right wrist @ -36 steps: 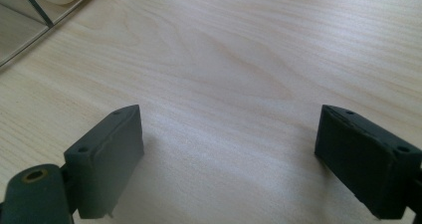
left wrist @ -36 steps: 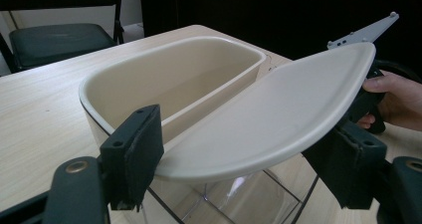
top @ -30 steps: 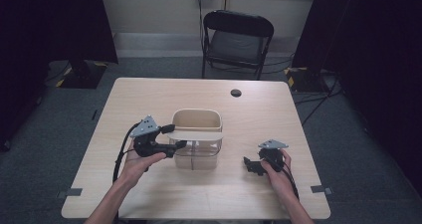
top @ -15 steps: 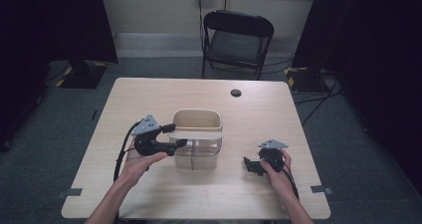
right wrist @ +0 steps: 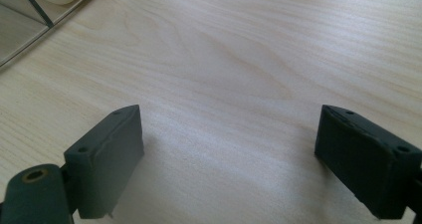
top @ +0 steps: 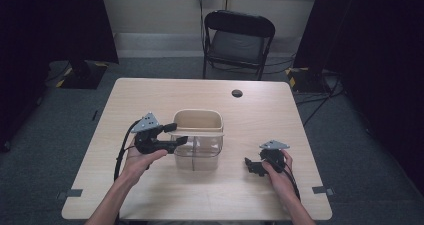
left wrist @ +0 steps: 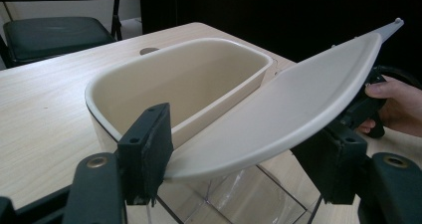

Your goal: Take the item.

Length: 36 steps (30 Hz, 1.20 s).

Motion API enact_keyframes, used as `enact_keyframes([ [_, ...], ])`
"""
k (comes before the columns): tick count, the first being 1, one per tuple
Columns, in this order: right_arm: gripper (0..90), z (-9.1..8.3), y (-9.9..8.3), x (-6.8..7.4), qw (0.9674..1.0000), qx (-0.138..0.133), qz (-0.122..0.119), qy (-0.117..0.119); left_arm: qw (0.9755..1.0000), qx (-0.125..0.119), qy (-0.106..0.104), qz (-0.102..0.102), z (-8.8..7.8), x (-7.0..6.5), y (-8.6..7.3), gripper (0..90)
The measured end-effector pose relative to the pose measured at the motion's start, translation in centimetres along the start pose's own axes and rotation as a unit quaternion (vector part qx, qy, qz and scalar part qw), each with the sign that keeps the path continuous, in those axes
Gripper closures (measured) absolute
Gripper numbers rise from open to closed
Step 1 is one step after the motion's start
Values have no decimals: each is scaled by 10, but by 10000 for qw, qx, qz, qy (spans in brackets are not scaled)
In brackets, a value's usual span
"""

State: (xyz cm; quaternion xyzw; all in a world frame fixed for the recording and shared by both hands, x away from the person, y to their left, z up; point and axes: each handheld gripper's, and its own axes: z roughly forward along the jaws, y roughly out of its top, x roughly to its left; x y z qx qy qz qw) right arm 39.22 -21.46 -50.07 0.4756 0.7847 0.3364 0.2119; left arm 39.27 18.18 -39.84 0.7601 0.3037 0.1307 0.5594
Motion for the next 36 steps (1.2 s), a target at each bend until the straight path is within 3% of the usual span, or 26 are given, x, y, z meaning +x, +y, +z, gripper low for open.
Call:
enact_keyframes([
  [6, 112, 0, 0, 0, 10000, 1, 0, 0, 9999, 46, -8, -90, 0, 2, 2, 336],
  [9, 112, 0, 0, 0, 10000, -1, 1, 1, 10000, 56, 70, -37, 0, 2, 2, 342],
  [36, 112, 0, 0, 0, 10000, -2, 0, 2, 10000, 5, 6, -93, 1, 3, 1, 340],
])
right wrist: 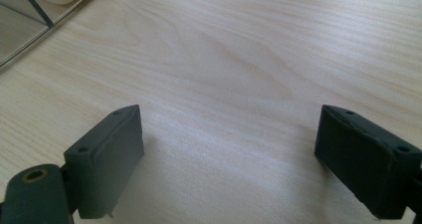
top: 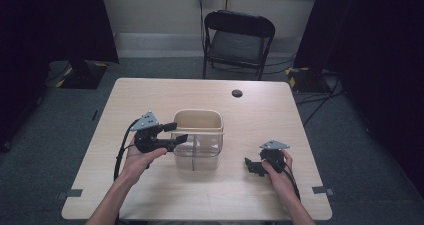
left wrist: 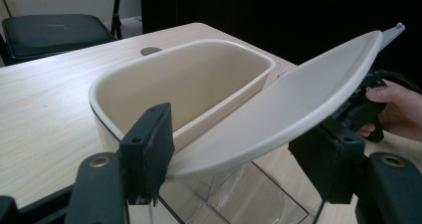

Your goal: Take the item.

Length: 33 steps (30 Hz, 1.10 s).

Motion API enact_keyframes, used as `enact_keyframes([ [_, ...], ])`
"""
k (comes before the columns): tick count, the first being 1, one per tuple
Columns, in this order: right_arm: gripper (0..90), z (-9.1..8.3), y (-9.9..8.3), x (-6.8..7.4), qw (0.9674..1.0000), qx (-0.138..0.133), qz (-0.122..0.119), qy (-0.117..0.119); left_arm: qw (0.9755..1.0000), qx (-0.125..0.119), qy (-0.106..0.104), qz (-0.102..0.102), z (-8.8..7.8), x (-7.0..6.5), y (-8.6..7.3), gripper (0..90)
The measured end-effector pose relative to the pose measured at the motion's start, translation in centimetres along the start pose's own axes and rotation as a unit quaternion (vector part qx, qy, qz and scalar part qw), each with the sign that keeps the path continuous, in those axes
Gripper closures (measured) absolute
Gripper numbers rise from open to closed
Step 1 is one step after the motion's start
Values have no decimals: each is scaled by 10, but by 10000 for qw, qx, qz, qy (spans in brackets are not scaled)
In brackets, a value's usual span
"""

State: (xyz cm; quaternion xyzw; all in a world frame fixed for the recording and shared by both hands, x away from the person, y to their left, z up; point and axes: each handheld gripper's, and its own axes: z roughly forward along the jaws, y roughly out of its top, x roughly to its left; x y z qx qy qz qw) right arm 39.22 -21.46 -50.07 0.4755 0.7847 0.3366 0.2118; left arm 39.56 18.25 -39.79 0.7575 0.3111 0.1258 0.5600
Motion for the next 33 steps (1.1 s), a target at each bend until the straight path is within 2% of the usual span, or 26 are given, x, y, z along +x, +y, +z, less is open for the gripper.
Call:
enact_keyframes([
  [33, 112, 0, 0, 0, 10000, 2, 1, -3, 9999, 44, 82, 39, 0, -1, 0, 343],
])
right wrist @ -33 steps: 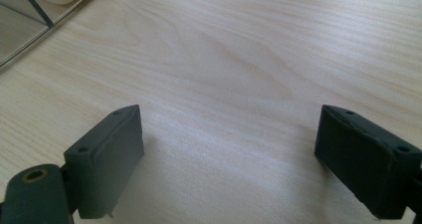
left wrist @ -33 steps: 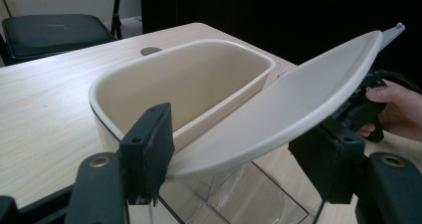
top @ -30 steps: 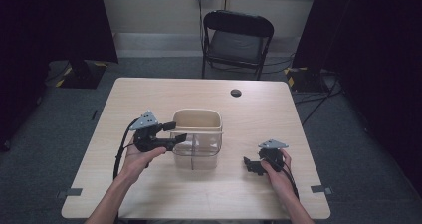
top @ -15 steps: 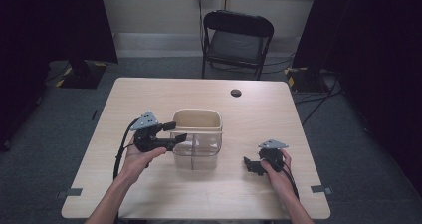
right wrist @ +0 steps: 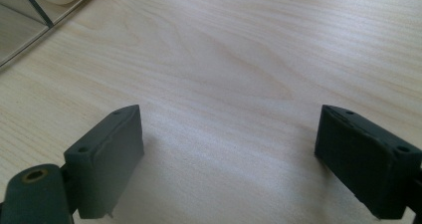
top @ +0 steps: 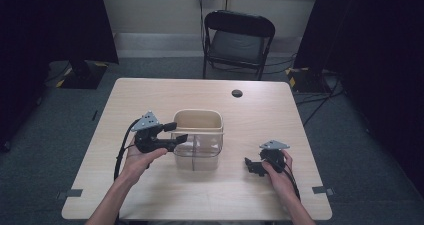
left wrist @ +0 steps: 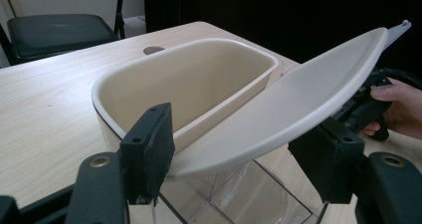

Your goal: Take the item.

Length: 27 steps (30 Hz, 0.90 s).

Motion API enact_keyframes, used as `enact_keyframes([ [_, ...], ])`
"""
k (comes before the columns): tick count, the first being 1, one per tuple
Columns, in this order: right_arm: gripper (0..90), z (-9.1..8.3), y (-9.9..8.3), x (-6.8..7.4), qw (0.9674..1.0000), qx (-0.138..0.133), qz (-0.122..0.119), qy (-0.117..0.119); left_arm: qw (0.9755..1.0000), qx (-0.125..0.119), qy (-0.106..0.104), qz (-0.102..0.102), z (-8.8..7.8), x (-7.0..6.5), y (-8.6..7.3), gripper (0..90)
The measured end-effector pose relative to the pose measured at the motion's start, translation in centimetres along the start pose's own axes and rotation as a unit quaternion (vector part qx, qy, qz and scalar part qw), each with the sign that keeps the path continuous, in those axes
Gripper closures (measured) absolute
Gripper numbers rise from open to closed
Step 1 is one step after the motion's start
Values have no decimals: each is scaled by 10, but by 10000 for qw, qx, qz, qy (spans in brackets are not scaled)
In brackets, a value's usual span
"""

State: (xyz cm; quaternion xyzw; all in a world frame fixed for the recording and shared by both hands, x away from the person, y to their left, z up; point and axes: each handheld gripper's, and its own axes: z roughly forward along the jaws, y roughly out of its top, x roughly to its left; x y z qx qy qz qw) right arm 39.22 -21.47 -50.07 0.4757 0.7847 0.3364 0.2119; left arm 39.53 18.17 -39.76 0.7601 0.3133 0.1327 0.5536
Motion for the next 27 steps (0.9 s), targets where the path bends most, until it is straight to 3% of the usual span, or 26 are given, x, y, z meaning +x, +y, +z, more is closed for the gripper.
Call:
enact_keyframes([
  [27, 112, 0, 0, 0, 10000, 0, -2, 1, 10000, -21, -19, -35, 0, 0, 0, 341],
])
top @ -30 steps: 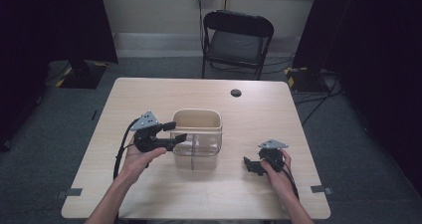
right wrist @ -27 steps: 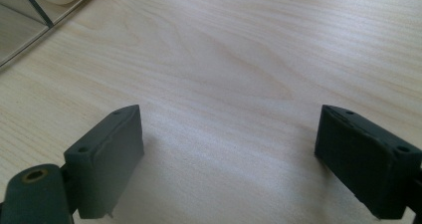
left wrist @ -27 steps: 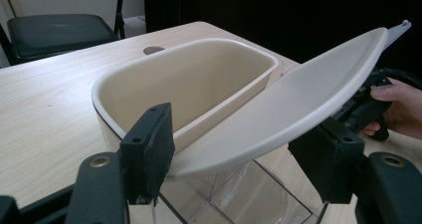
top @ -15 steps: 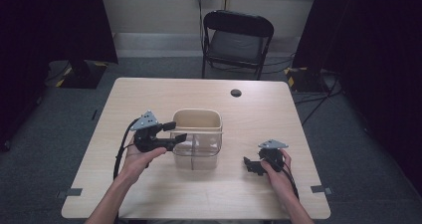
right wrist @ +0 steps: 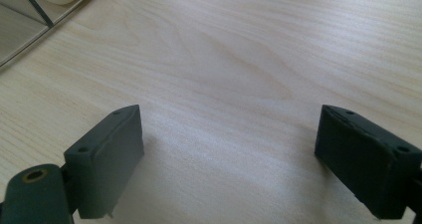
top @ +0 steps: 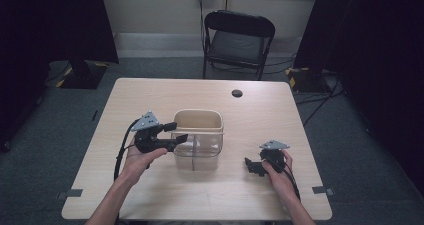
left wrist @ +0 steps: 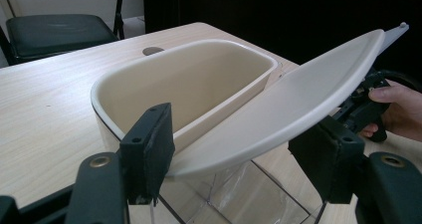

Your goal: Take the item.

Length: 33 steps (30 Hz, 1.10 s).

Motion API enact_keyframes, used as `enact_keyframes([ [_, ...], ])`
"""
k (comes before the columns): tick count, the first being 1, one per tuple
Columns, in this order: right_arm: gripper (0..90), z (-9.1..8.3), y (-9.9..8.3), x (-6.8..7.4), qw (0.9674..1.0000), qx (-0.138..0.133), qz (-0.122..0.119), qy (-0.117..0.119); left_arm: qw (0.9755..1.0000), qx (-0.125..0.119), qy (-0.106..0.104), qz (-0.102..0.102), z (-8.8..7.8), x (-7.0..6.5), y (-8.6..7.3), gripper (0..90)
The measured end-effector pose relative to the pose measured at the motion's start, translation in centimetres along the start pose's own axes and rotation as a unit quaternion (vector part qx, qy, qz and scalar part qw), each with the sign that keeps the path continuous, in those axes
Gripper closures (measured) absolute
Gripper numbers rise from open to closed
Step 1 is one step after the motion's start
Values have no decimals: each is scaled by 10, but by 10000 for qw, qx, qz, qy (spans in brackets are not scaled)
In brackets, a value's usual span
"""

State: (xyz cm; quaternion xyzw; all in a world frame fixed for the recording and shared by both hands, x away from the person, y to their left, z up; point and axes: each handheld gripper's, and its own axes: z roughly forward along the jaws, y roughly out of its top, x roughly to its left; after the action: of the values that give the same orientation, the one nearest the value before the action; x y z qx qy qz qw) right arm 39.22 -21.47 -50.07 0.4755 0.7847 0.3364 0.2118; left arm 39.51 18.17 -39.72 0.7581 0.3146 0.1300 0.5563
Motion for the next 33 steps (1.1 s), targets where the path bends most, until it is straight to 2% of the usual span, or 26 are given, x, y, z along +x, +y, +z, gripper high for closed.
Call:
enact_keyframes([
  [33, 112, 0, 0, 0, 10000, 0, 2, 1, 10000, -25, -43, 58, 1, 0, 0, 341],
])
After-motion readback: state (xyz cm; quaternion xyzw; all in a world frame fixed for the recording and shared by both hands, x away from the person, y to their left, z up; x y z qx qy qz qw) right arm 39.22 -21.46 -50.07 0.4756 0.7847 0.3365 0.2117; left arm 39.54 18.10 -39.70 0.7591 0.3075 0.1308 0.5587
